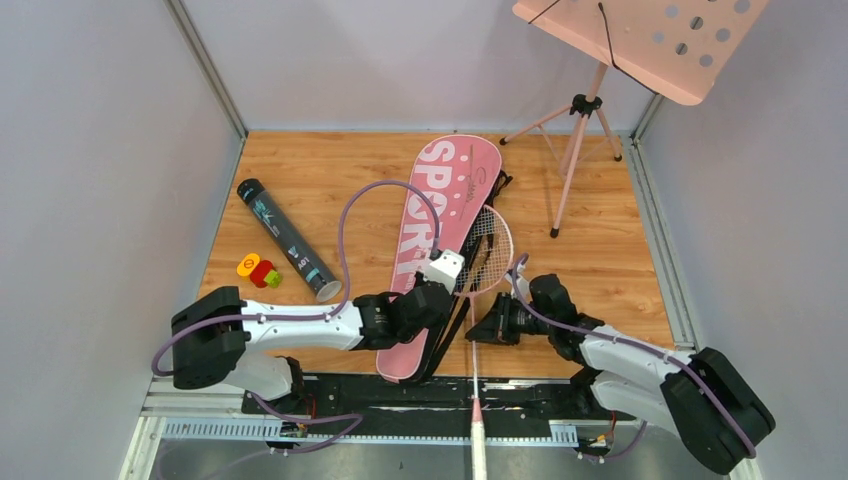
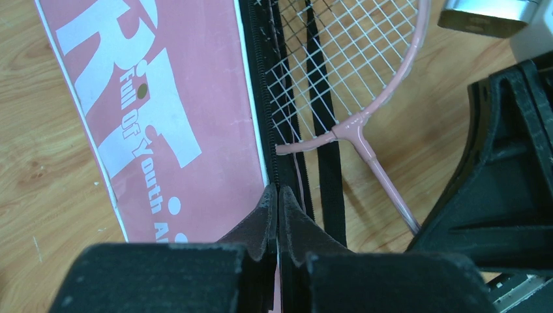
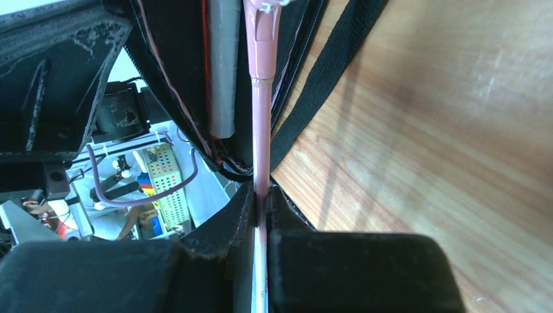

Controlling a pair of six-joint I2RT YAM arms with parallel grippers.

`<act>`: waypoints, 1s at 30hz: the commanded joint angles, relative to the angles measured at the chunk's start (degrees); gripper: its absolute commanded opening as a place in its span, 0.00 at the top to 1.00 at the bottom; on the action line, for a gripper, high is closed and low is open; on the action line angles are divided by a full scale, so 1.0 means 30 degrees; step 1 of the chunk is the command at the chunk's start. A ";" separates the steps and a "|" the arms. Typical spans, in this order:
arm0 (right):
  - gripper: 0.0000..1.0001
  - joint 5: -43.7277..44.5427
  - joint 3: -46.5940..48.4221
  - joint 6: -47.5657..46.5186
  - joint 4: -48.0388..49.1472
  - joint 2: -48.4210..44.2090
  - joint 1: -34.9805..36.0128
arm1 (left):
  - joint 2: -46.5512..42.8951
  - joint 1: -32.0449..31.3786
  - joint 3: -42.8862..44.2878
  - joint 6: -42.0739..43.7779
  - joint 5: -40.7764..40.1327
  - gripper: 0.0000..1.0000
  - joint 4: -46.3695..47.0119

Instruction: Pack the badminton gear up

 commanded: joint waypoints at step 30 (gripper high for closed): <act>1.00 -0.7313 0.3587 -0.2439 0.7791 0.8586 -0.0942 | -0.2169 0.0016 -0.0920 0.1947 0.0874 1.00 0.1065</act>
